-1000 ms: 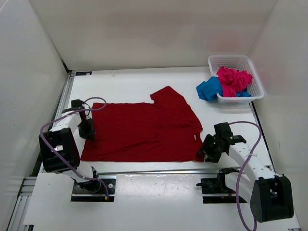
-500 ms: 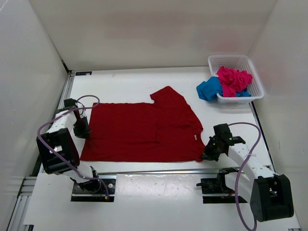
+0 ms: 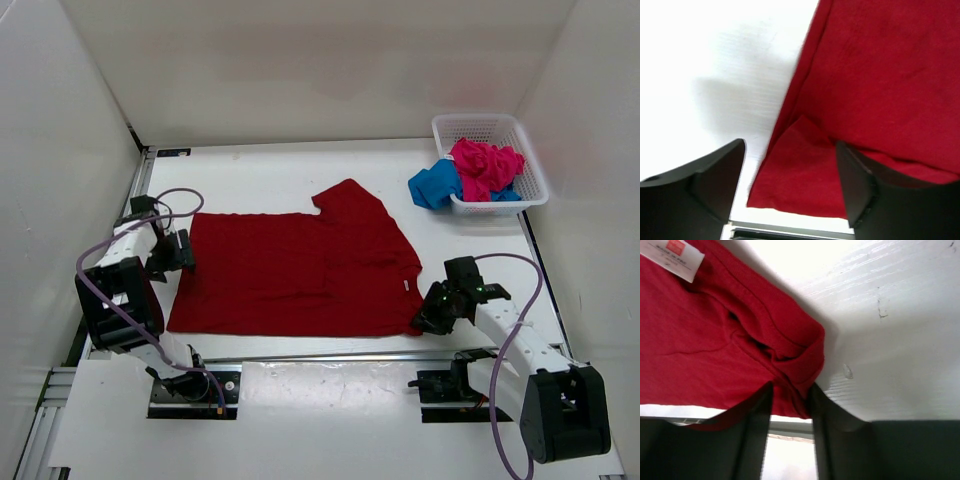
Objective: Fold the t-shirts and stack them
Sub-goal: Fold the flattened tshirt in 1/3 of the way, then grap the side of the flattened tshirt furthest away from the robot with both arms
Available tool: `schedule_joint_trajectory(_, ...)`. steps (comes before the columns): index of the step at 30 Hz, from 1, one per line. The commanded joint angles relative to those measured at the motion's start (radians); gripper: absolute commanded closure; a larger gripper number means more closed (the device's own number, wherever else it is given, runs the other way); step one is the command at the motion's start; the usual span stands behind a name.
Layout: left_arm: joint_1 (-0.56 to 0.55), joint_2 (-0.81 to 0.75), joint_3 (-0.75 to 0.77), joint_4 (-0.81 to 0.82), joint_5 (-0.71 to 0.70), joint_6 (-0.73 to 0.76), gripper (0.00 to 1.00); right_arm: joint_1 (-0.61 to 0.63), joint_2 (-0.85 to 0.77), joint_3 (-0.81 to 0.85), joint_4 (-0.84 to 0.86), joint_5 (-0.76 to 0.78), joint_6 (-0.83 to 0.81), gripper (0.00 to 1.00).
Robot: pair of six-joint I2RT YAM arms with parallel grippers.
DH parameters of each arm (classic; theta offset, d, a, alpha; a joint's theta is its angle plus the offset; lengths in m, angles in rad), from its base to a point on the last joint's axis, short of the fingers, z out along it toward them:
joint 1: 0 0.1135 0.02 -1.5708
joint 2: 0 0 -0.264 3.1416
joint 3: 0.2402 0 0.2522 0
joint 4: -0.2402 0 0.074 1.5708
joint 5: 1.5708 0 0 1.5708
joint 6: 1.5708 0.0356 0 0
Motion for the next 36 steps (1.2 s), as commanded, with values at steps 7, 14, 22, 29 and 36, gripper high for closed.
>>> schedule_joint_trajectory(7, 0.082, -0.284, -0.059, -0.049, -0.101, -0.003, 0.0, 0.002, -0.036, 0.031, -0.075, 0.076, -0.02, 0.37)
schedule_joint_trajectory(14, 0.104, -0.312, -0.22, -0.164, -0.005, -0.003, 0.0, 0.002, -0.026, 0.031, -0.084, 0.056, -0.029, 0.23)
schedule_joint_trajectory(22, 0.065, -0.234, -0.322, -0.035, -0.053, -0.003, 0.03, 0.002, 0.023, 0.022, -0.046, -0.007, -0.04, 0.27)
schedule_joint_trajectory(29, 0.041, -0.146, -0.322, -0.004, -0.022, -0.003, 0.11, 0.002, 0.014, -0.03, -0.026, -0.05, -0.017, 0.3)
schedule_joint_trajectory(36, 0.041, -0.085, -0.291, 0.014, 0.021, -0.003, 0.41, 0.002, 0.043, -0.05, 0.003, -0.05, -0.008, 0.59)
